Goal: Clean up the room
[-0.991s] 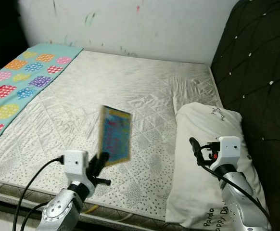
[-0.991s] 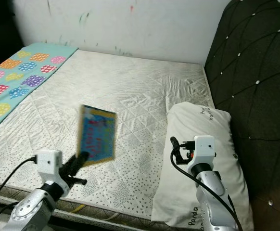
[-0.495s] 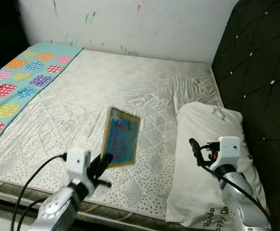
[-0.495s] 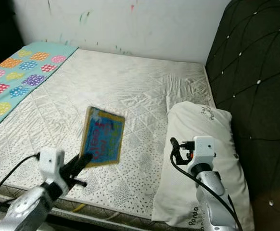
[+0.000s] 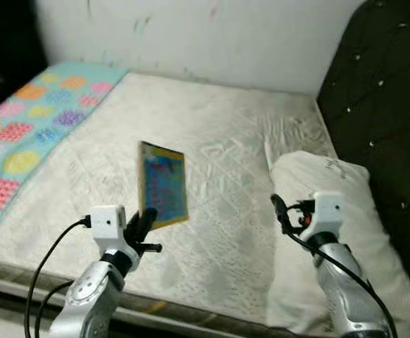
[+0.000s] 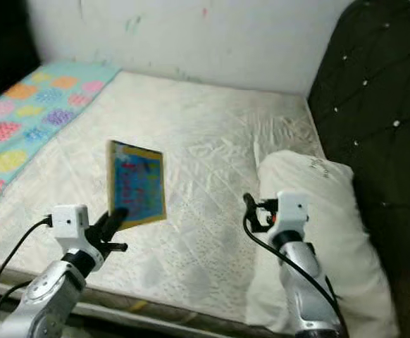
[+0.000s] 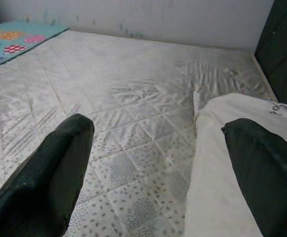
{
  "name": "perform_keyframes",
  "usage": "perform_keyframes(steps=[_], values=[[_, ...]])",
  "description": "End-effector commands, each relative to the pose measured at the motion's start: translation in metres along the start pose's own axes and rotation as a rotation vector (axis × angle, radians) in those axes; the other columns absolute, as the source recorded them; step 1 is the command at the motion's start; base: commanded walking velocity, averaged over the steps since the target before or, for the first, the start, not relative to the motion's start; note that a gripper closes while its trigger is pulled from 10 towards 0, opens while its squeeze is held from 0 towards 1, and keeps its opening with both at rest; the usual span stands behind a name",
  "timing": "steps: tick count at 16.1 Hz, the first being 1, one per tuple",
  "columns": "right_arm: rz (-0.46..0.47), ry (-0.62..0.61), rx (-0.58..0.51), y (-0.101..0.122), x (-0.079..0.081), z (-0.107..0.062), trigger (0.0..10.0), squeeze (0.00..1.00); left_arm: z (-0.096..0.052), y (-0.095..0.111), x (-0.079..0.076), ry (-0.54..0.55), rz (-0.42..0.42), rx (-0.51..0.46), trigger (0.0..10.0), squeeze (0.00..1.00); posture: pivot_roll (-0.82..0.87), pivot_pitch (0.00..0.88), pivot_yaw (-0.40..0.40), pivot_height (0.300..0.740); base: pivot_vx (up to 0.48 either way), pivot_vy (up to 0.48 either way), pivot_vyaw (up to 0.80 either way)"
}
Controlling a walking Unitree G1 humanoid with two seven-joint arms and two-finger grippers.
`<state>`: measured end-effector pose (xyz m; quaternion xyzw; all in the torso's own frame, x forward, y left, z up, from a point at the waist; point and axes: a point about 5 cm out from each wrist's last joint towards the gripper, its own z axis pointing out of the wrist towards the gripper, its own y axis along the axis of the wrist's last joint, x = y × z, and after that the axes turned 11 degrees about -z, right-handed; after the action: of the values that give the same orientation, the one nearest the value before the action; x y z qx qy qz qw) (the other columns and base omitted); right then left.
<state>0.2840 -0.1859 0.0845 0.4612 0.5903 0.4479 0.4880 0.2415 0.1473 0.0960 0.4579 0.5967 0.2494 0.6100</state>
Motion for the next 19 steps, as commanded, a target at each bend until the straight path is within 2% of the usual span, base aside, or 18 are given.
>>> perform_keyframes(steps=[1, 10, 19], values=[[-0.011, -0.025, 0.022, -0.0048, -0.0087, -0.0018, 10.0, 0.00, 0.0049, 0.0034, -0.0104, -0.034, -0.014, -0.038, 10.0, 0.00, -0.06, 0.000, -0.045, 0.740, 0.000, 0.405, 0.00], [0.003, -0.048, 0.029, -0.0054, -0.0105, 0.0001, 10.0, 0.00, 0.0139, 0.0088, -0.0140, -0.049, -0.044, -0.096, 10.0, 0.00, -0.07, 0.000, -0.037, 0.740, 0.000, 0.045, 0.00], [0.012, -0.052, 0.041, -0.0071, -0.0102, 0.0002, 10.0, 0.00, 0.0139, 0.0086, -0.0110, -0.038, -0.053, -0.095, 10.0, 0.00, -0.07, 0.000, -0.035, 0.740, 0.000, 0.000, -0.65]])
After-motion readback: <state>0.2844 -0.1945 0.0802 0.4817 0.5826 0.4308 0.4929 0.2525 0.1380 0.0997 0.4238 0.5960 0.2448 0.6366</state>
